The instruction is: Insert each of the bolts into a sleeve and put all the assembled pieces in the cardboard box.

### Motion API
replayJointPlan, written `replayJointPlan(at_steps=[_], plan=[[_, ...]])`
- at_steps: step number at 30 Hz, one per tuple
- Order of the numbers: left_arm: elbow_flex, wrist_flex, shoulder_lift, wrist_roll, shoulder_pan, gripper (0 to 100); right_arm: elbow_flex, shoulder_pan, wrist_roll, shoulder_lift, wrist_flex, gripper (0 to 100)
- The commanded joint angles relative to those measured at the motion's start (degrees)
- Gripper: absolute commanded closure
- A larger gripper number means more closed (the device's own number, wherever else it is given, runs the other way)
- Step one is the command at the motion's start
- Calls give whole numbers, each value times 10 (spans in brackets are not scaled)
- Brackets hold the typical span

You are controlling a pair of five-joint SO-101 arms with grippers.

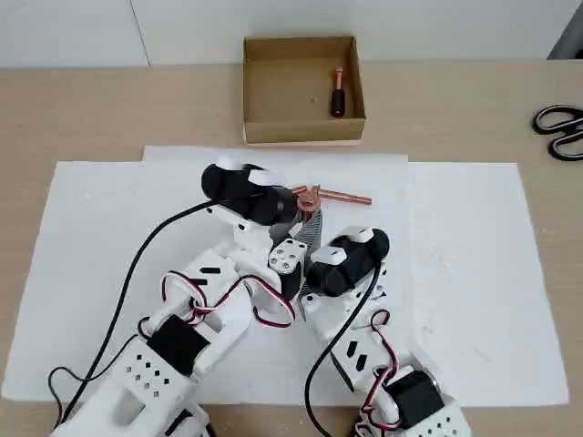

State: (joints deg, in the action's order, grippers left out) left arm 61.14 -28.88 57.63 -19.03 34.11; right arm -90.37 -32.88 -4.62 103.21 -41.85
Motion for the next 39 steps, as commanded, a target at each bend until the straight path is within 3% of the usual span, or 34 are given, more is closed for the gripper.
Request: replayJointPlan(at_steps=[1, 18, 24, 34, 39], plan=[[-14, -19, 3, 1, 6, 994, 6, 2, -6, 7, 14, 995], [-11, -69, 2, -27, 8, 991, 6, 3, -6, 7, 14, 995], [-12, -102, 2, -28, 8, 882, 6, 3, -6, 7, 14, 995], [-15, -105, 3, -28, 8, 871, 6, 3, -6, 7, 14, 995], [-28, -116, 3, -28, 8, 776, 6, 3, -6, 7, 14, 995]])
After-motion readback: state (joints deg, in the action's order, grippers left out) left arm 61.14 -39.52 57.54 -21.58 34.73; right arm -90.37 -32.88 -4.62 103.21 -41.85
